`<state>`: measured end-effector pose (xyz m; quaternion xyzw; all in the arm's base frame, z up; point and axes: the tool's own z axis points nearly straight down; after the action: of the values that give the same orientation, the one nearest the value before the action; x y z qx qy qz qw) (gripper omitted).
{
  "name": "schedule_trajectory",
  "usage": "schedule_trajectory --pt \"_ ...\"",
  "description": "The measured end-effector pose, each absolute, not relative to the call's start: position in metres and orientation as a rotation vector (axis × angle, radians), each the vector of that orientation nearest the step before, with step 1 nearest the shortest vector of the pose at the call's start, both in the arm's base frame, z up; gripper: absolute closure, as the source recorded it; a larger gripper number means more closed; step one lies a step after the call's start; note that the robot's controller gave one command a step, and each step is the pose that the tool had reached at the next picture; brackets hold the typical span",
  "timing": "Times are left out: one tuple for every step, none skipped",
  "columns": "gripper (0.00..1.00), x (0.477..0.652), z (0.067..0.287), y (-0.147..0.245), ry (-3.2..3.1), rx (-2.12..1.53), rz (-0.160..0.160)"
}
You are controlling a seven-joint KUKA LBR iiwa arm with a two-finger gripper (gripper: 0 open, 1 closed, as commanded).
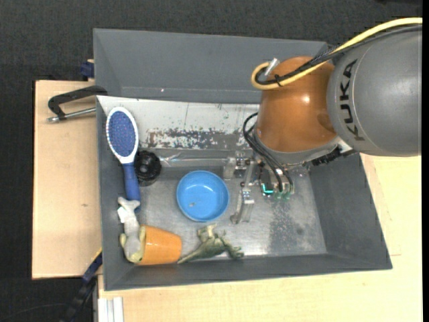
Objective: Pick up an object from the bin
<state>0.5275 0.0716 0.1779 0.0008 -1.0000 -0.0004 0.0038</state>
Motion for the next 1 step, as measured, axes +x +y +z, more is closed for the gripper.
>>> schedule_trajectory --pt "0.0 0.5234 0.0803 0.113 -3.132 -0.019 -0.002"
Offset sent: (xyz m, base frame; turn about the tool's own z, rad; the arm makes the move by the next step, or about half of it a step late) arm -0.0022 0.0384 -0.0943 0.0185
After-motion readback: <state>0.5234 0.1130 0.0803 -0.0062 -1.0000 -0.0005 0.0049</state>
